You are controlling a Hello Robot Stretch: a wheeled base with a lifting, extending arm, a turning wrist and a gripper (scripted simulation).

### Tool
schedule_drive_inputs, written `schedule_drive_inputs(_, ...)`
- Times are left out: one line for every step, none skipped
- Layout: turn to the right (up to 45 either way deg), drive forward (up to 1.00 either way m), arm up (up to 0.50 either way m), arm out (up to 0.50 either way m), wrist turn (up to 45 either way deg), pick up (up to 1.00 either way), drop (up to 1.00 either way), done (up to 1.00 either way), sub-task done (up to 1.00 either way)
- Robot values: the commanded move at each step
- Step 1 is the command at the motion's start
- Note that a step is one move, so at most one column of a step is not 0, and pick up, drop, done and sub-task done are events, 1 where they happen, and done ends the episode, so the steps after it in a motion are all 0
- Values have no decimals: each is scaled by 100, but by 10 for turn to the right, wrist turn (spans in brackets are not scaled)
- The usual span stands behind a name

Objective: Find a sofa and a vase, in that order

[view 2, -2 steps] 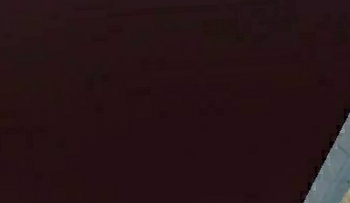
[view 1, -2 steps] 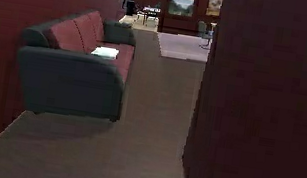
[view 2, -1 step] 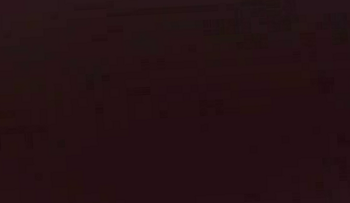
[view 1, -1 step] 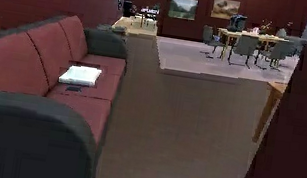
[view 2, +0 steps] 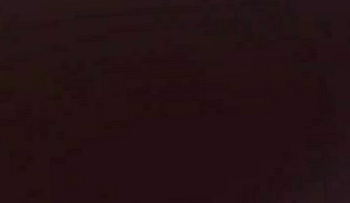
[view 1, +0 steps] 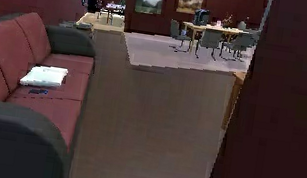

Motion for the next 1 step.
schedule_drive_inputs(0, 40, 0, 0, 0, 0, 0, 0, 0)
